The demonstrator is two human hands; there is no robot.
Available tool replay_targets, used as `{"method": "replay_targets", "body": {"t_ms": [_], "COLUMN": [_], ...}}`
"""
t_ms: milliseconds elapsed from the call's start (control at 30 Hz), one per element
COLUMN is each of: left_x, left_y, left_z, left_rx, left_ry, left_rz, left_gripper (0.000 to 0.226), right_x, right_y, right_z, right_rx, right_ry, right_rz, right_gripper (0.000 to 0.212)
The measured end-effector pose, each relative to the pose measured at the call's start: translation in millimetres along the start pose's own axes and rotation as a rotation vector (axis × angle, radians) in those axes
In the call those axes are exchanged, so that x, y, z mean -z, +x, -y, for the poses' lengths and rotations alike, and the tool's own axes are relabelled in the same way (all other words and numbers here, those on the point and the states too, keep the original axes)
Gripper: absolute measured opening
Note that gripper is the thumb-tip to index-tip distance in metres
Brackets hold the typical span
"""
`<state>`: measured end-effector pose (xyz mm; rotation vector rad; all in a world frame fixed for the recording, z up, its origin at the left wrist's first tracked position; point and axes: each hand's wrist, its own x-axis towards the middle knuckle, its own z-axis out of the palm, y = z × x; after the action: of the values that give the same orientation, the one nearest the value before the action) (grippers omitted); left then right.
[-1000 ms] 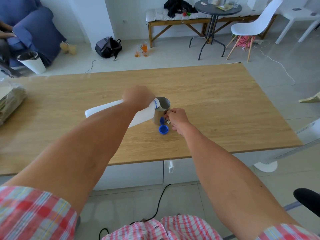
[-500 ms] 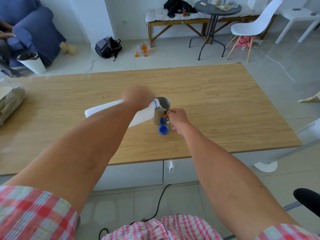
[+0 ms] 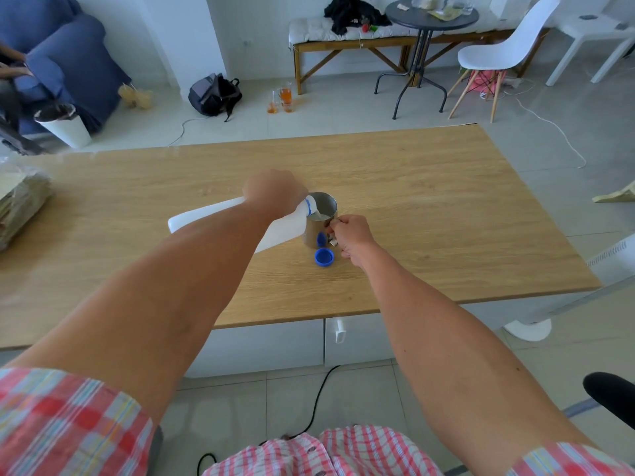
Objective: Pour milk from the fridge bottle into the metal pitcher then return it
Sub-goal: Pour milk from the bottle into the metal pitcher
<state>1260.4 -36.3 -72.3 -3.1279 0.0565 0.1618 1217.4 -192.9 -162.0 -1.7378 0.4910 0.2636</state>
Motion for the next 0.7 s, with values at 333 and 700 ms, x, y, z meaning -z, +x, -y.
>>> {"method": "replay_targets", "body": {"t_ms": [333,700], "left_x": [3.5,5.5], "left_y": [-1.6,-2.4], "left_z": [-1.6,-2.7], "left_rx": [0.02,0.021], "left_ry": [-0.005,0.002], "left_rz": [0.022,0.03], "left_gripper": [0.035,0.036], "right_x": [0.1,-0.2], "right_y": [0.6,3.0], "right_z": [-0.1,-1.9], "right_rx": [-0.001,0.004], "right_ry": [0.003,0.017], "right_rz": [0.005,0.001], "right_gripper": [0.026,0.028]}}
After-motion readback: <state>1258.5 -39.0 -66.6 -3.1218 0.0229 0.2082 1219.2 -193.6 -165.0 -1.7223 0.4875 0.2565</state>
